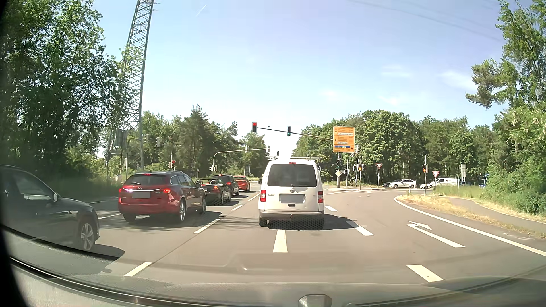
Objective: Follow the waypoints while adhering to traffic rules and regulations
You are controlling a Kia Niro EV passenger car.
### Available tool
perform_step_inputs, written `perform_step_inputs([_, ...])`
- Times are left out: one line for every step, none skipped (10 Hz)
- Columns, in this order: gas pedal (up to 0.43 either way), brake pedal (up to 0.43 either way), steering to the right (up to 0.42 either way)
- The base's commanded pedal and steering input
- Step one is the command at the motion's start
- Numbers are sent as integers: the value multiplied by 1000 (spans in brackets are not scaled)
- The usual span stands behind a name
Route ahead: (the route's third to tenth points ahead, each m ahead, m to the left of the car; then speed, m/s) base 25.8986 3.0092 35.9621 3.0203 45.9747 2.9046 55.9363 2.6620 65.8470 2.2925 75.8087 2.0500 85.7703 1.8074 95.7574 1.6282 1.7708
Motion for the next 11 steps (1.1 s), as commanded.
perform_step_inputs([268, 30, 6])
perform_step_inputs([299, 30, 6])
perform_step_inputs([311, 30, 6])
perform_step_inputs([311, 30, 6])
perform_step_inputs([319, 30, 7])
perform_step_inputs([331, 30, 7])
perform_step_inputs([331, 30, 6])
perform_step_inputs([339, 30, 7])
perform_step_inputs([339, 30, 6])
perform_step_inputs([339, 30, 7])
perform_step_inputs([339, 30, 6])
